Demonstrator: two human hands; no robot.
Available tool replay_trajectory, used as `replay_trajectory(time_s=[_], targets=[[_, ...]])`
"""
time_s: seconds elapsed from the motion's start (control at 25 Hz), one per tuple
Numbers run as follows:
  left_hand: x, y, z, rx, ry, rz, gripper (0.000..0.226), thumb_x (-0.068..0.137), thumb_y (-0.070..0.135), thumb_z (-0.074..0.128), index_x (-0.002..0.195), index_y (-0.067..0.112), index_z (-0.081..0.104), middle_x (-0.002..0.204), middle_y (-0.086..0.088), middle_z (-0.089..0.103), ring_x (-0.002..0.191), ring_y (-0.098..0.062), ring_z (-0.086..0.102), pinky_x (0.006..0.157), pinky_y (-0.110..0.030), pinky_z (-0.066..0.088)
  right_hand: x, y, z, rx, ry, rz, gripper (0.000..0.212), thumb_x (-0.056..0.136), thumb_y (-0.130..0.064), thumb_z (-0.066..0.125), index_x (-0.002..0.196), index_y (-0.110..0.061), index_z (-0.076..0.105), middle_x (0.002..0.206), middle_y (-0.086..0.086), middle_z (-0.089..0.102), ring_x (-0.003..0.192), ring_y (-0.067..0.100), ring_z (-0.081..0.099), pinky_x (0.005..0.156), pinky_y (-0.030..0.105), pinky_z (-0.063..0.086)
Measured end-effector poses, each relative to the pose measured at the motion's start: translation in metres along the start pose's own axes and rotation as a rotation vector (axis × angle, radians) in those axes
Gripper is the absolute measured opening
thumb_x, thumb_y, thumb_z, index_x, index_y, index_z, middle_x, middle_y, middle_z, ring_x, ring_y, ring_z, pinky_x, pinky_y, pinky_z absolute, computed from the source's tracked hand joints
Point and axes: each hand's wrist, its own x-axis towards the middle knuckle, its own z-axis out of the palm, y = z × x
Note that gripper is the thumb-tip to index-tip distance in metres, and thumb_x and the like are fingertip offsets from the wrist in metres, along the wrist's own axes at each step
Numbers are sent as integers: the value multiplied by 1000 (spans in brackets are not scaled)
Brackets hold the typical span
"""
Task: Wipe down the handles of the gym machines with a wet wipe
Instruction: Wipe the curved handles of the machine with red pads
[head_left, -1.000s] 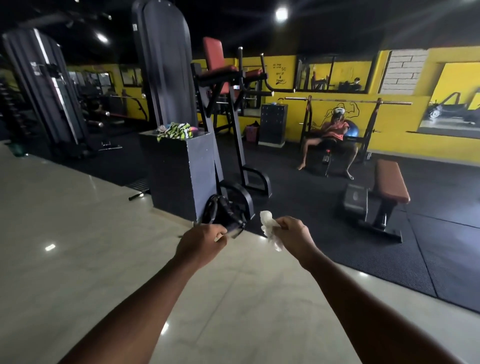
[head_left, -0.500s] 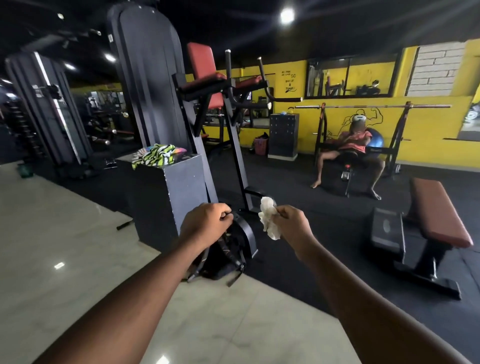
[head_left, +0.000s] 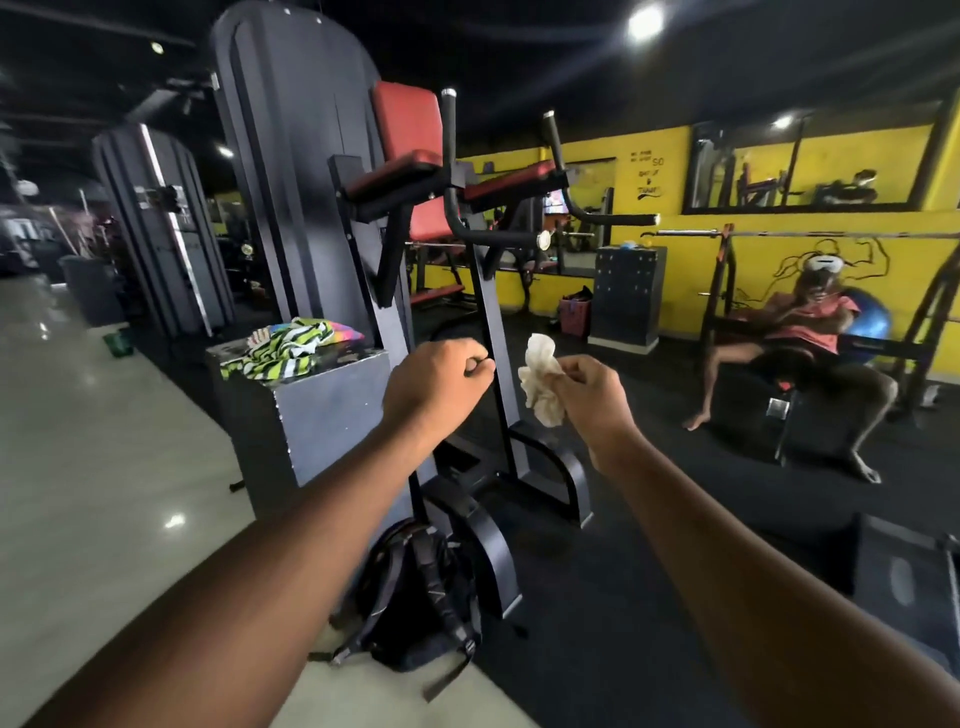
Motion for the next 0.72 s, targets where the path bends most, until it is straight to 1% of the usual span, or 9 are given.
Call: replay_trajectory(time_s=[0.12, 0.2, 0.32, 0.4, 0.48, 0.56, 0.64, 0.72], targets=[[85, -6, 72, 12, 36, -39, 21, 93, 37, 60, 107, 27, 72, 90, 11, 73, 82, -13, 69, 70, -36, 59, 116, 28, -11, 45, -1, -1, 6, 92, -25, 64, 96, -22, 67, 91, -3, 72, 83, 14, 70, 72, 32, 59], [139, -4, 107, 13, 87, -77, 21, 92, 37, 60, 106, 27, 72, 91, 11, 74, 83, -14, 70, 72, -37, 58, 183, 40, -19, 51, -7, -3, 5, 93, -25, 63, 96, -22, 66, 92, -3, 72, 84, 13, 69, 70, 30, 58], [206, 9, 152, 54, 170, -91, 28, 93, 39, 60, 115, 26, 71, 104, 7, 74, 92, -15, 70, 77, -35, 58, 270, 55, -31, 93, 28, -35, 4, 93, -25, 61, 95, -28, 63, 92, -7, 69, 86, 12, 68, 74, 32, 58], [248, 18, 183, 116, 232, -85, 33, 93, 40, 60, 120, 25, 69, 111, 5, 73, 98, -16, 69, 78, -34, 57, 329, 67, -34, 104, 34, -70, 9, 93, -24, 60, 92, -32, 62, 92, -9, 68, 86, 11, 66, 75, 33, 58], [285, 27, 215, 173, 290, -70, 34, 93, 39, 61, 123, 22, 69, 114, 2, 72, 102, -18, 67, 81, -35, 56, 387, 78, -33, 117, 1, -109, 11, 92, -23, 57, 94, -31, 65, 89, -9, 69, 85, 13, 67, 74, 32, 57], [315, 32, 244, 246, 351, -68, 36, 93, 37, 63, 124, 19, 68, 115, -2, 71, 104, -22, 66, 82, -36, 54, 436, 91, -30, 148, -22, -192, 13, 90, -24, 57, 95, -28, 68, 87, -9, 72, 84, 13, 68, 77, 36, 57], [343, 35, 271, 311, 416, -107, 35, 92, 35, 64, 122, 17, 68, 110, -5, 72, 100, -27, 65, 80, -39, 55, 474, 97, -30, 171, -91, -271, 13, 89, -23, 58, 91, -28, 69, 84, -7, 72, 81, 14, 68, 77, 40, 57], [372, 43, 296, 395, 461, -187, 34, 91, 34, 63, 121, 18, 69, 103, -5, 71, 93, -29, 64, 76, -37, 52, 514, 100, -34, 164, -193, -384, 18, 89, -15, 57, 91, -25, 72, 85, -7, 71, 83, 17, 66, 76, 37, 54]])
